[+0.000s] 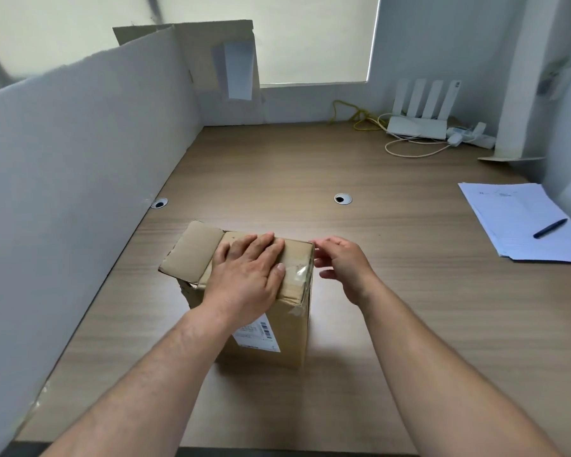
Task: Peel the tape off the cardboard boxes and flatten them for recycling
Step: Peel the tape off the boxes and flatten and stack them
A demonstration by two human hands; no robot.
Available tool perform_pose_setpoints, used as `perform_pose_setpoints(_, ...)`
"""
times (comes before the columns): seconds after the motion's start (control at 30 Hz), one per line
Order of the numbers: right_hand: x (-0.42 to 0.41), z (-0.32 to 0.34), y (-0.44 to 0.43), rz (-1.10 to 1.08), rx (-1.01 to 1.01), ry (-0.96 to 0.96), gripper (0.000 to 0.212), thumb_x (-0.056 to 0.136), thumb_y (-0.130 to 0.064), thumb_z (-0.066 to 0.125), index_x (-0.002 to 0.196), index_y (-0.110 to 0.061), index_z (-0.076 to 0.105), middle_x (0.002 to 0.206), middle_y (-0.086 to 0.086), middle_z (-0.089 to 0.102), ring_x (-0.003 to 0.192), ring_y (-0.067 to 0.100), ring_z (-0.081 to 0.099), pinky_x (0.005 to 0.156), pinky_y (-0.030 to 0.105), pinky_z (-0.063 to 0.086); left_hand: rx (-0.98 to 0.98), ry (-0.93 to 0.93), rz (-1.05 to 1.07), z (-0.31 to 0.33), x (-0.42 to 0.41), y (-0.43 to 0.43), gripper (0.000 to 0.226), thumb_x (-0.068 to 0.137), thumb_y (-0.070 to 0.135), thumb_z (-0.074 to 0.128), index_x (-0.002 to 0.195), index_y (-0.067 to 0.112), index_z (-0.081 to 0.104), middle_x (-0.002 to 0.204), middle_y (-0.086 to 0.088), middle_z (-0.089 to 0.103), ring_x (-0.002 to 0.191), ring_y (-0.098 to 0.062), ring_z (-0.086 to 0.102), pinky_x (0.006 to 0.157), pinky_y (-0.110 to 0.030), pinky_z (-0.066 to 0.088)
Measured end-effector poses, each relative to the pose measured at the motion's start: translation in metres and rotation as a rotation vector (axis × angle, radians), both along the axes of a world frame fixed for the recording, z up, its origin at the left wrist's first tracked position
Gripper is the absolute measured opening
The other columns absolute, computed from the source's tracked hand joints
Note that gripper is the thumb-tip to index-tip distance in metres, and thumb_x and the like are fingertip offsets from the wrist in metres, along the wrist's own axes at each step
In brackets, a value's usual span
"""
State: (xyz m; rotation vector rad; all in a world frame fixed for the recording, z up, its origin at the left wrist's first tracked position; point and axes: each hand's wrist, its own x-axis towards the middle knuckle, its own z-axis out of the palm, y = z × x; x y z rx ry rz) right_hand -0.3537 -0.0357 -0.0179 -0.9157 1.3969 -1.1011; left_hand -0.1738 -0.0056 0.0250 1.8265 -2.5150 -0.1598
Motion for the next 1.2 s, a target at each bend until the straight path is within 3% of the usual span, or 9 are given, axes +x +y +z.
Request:
perform_pose_setpoints(0.13,0.003,0.018,-0.002,0.137,-0.063,0.011,0.023,0.096,-0.021,0.048,0.087,-0.019,0.069,0.086,0.001,0.063,0.075,0.012,0.054,0.065,0.025,0.043,0.001,0.009,0.002,0.004,0.0,-0.005,0.065,0.087,0.058,0.008,0.149,0.043,0.019,0.16,0.015,0.012,0.144,-0.011,0.006,0.114,-0.039,0.003)
perform_pose_setpoints(0.3,0.001,0.019,-0.003,0.181,-0.09,0.0,0.019,0.093,-0.018,0.054,0.081,-0.021,0.069,0.086,-0.002,0.064,0.083,0.014,0.054,0.07,0.027,0.041,-0.009,0.036,-0.005,0.003,0.005,-0.006,0.069,0.083,0.058,0.008,0.149,0.043,0.022,0.159,0.016,0.016,0.144,-0.011,0.008,0.112,-0.039,0.004)
perform_pose_setpoints(0.53,-0.005,0.017,-0.007,0.137,-0.126,-0.055,0.013,0.089,-0.006,0.059,0.079,-0.014,0.064,0.083,0.002,0.065,0.072,0.012,0.058,0.065,0.025,0.045,-0.01,0.038,-0.007,0.001,0.004,-0.011,0.069,0.084,0.057,0.005,0.15,0.043,0.019,0.159,0.016,0.015,0.144,-0.011,0.006,0.114,-0.038,0.004)
perform_pose_setpoints(0.77,-0.012,0.016,-0.01,0.167,-0.144,-0.093,0.016,0.092,0.0,0.052,0.085,-0.007,0.065,0.086,0.007,0.066,0.075,0.014,0.061,0.064,0.024,0.051,-0.01,0.042,-0.011,0.001,0.006,-0.014,0.068,0.084,0.057,0.004,0.149,0.044,0.019,0.159,0.017,0.014,0.143,-0.01,0.005,0.113,-0.038,0.003)
perform_pose_setpoints(1.0,-0.013,0.015,-0.01,0.174,-0.155,0.016,0.019,0.094,-0.001,0.047,0.085,-0.008,0.062,0.086,0.007,0.064,0.08,0.016,0.062,0.07,0.027,0.052,-0.024,0.039,-0.008,-0.001,0.005,-0.016,0.068,0.084,0.058,0.004,0.149,0.044,0.019,0.159,0.017,0.014,0.144,-0.01,0.006,0.113,-0.039,0.004)
perform_pose_setpoints(1.2,-0.011,0.014,-0.011,0.087,-0.229,0.116,0.013,0.089,0.002,0.057,0.083,-0.008,0.063,0.078,0.002,0.062,0.072,0.01,0.059,0.069,0.027,0.052,-0.043,0.031,0.039,-0.002,0.001,-0.017,0.06,0.093,0.055,0.007,0.15,0.042,0.019,0.159,0.014,0.016,0.145,-0.012,0.008,0.113,-0.039,0.006)
